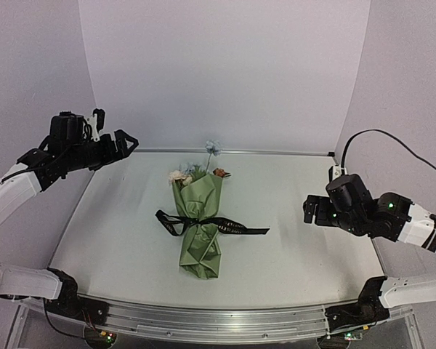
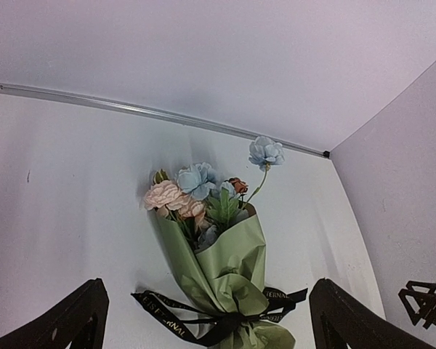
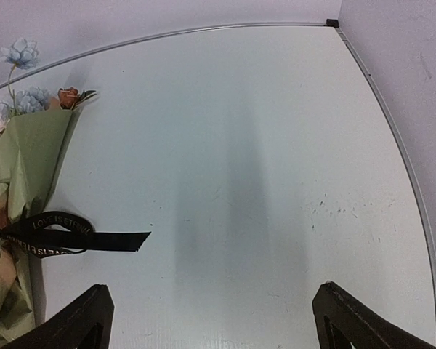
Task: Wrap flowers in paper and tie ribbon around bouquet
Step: Reset both arms
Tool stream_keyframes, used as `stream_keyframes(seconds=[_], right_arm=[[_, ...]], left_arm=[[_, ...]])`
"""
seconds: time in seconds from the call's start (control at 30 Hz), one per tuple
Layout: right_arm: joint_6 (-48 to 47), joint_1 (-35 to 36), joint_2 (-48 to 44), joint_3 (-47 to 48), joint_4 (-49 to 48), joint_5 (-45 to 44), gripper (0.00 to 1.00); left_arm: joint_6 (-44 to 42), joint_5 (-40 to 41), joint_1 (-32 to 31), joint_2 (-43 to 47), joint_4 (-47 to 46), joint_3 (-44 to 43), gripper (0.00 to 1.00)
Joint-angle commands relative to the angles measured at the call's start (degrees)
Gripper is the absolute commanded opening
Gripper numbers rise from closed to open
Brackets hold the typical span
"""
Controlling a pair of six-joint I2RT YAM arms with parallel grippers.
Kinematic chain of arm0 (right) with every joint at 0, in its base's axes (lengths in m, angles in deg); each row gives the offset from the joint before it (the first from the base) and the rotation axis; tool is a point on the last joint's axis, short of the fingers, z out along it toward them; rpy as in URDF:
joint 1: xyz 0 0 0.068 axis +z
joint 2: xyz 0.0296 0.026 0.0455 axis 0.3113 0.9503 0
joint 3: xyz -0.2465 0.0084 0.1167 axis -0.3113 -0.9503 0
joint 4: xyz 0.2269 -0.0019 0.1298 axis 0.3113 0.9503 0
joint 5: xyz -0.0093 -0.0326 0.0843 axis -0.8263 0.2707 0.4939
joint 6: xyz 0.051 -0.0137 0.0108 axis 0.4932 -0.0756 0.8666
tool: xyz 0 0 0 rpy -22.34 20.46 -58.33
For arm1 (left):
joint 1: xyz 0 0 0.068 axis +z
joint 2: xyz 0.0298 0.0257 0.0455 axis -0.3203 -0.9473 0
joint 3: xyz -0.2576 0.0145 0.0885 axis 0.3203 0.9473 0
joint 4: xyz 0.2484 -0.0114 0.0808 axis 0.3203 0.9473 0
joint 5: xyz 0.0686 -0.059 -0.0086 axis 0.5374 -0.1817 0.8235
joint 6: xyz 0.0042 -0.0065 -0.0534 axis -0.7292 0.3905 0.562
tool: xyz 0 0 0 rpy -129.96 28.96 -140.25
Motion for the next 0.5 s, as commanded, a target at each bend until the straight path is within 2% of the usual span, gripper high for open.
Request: stream_keyframes(seconds=[0.0, 0.47], right_arm=[[-0.9, 0.1, 0.4, 1.0, 0.3, -1.4, 0.98], [-1.5, 0.1, 0.3, 1.3, 0.3, -1.6, 0.98]], left_arm=[[-1.4, 0.4, 0.1, 1.6, -2.5, 0.4, 1.0], [-1.8, 0.3, 0.1, 2.0, -2.7, 0.7, 1.0]])
